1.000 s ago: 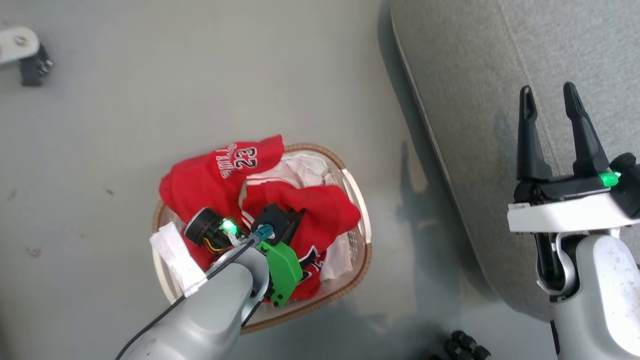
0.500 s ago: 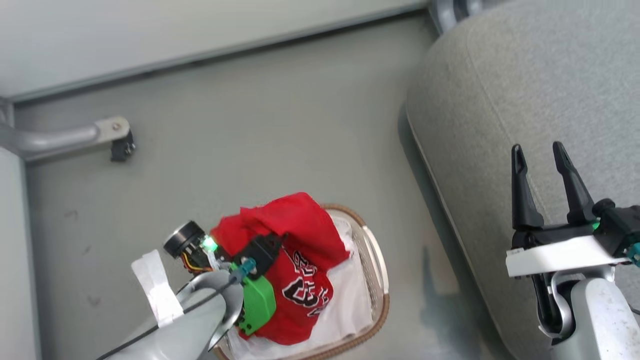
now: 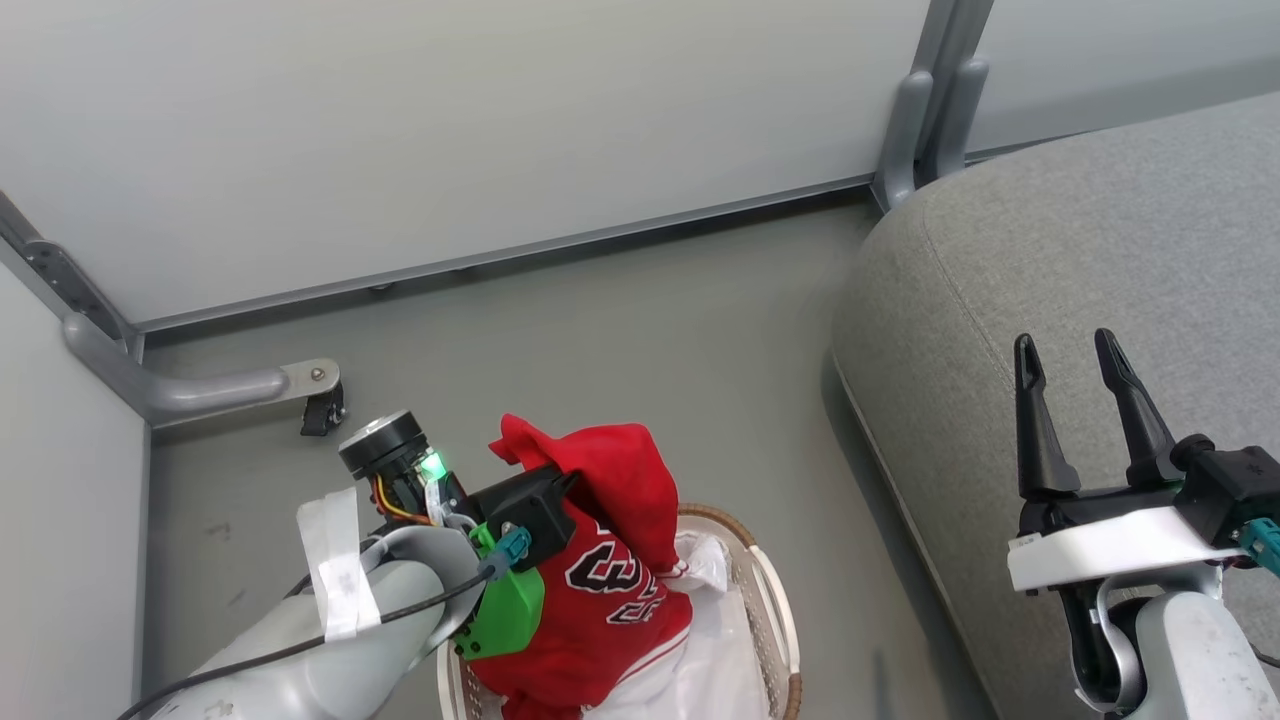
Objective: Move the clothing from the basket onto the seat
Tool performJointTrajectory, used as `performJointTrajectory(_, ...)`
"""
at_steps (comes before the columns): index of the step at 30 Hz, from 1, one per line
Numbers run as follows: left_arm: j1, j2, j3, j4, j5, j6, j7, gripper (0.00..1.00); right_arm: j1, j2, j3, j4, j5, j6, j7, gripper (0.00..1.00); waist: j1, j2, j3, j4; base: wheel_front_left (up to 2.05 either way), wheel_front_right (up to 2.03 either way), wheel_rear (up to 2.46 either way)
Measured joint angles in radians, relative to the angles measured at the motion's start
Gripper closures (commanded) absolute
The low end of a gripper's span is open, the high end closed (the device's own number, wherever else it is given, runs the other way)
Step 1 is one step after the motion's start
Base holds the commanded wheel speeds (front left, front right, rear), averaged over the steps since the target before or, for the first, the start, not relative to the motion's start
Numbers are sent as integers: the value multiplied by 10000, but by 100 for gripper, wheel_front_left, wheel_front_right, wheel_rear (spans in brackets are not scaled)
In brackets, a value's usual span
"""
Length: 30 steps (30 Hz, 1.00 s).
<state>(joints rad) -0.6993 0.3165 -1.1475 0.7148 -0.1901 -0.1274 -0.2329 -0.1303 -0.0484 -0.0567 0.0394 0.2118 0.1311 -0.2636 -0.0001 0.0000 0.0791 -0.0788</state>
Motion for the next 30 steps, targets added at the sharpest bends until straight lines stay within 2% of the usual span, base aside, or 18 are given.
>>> performJointTrajectory(14, -226, 105, -169, -644, -75, 88, 29, 100, 348, 0, 65, 92, 13, 0, 0, 0, 0, 0, -920, 211, 0, 0, 0)
performJointTrajectory(24, -398, 188, -389, -895, 33, 86, 42, 100, 389, -2, 353, 123, 44, 0, 0, 0, 0, 1, -1234, 276, 0, 0, 0)
performJointTrajectory(30, -710, 207, -176, -1118, -125, 144, -17, 100, 383, -2, 696, 245, -8, 0, 0, 0, 0, 0, -1317, 313, 0, 0, 0)
